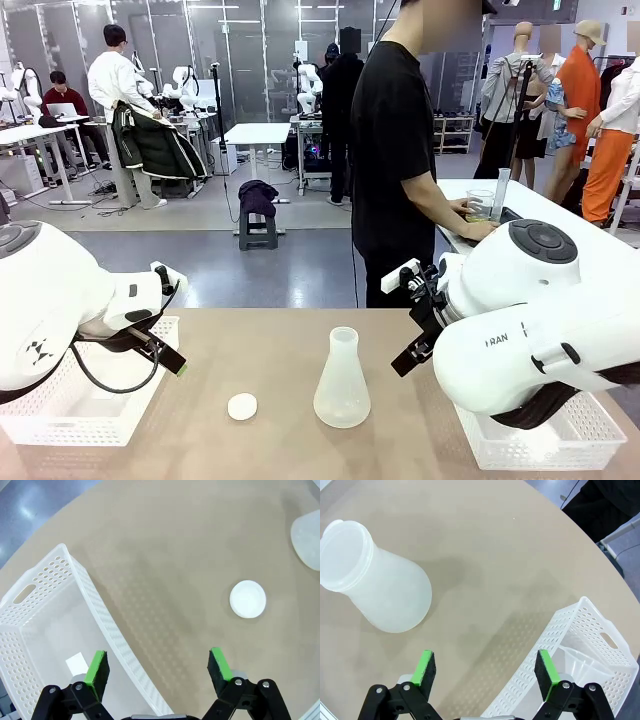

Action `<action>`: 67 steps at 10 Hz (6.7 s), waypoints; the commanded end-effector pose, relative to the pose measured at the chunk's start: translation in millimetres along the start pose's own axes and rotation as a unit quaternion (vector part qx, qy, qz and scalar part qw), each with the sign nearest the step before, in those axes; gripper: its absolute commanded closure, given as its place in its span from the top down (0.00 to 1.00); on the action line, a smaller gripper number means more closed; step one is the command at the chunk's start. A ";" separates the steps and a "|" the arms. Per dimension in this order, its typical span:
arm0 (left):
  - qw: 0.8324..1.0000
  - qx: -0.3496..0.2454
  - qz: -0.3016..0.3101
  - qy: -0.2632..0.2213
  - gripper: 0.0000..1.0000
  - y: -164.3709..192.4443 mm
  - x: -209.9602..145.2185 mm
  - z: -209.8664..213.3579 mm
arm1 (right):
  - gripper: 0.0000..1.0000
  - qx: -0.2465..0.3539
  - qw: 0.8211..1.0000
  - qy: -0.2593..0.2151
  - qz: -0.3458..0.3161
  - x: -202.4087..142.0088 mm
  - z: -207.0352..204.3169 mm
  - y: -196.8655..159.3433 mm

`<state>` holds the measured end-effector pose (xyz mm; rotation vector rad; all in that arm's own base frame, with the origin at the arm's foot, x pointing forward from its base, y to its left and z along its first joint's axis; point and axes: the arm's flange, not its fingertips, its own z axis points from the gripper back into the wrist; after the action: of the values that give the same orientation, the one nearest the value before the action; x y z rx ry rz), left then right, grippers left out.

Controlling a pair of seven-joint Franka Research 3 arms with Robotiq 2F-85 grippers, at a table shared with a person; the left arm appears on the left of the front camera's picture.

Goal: Prepare the solutions needed for the experiment.
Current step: Pick up the Plastic Funnel and insert it into the Big flask.

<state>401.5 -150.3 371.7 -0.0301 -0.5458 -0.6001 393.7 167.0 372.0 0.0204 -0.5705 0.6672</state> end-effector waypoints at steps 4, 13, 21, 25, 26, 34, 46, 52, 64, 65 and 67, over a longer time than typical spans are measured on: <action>1.000 0.000 0.000 0.000 1.00 0.1 0.0 0.0 | 1.00 0.000 1.000 0.000 -0.001 0.0 0.0 -0.1; 0.999 -0.028 0.009 0.025 1.00 -8.6 -14.9 69.9 | 1.00 0.044 0.998 -0.031 -0.008 -12.9 95.5 19.9; 0.866 -0.456 0.204 0.005 1.00 52.4 -51.6 152.6 | 1.00 0.241 0.940 -0.151 -0.188 -53.9 179.0 -30.0; 0.858 -0.463 0.221 -0.015 1.00 59.0 -60.0 157.2 | 1.00 0.187 0.961 -0.122 -0.164 -49.1 176.7 -30.2; 0.858 -0.463 0.221 -0.015 1.00 59.0 -60.0 157.2 | 1.00 0.147 0.974 -0.102 -0.138 -46.6 172.6 -31.7; 0.858 -0.463 0.221 -0.015 1.00 59.0 -60.0 157.2 | 1.00 -0.087 0.937 0.137 0.308 -9.2 165.6 -105.0; 0.858 -0.463 0.221 -0.015 1.00 59.0 -60.0 157.2 | 1.00 0.088 0.867 0.131 0.473 30.3 71.1 -179.1; 0.858 -0.463 0.221 -0.015 1.00 59.0 -60.0 157.2 | 1.00 0.197 0.850 0.154 0.464 39.5 -13.0 -204.3; 0.858 -0.463 0.221 -0.015 1.00 59.0 -60.0 157.2 | 0.70 0.275 0.828 0.174 0.457 13.4 -74.5 -214.1; 0.858 -0.463 0.221 -0.015 1.00 59.0 -60.0 157.2 | 0.60 0.285 0.826 0.176 0.454 14.4 -74.3 -217.1; 0.858 -0.463 0.221 -0.015 1.00 59.0 -60.0 157.2 | 0.40 0.291 0.821 0.178 0.457 17.5 -72.5 -219.4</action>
<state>314.2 -38.5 483.4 -1.0329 -0.2034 -0.3424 563.8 18.9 352.3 0.1800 0.0368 1.6996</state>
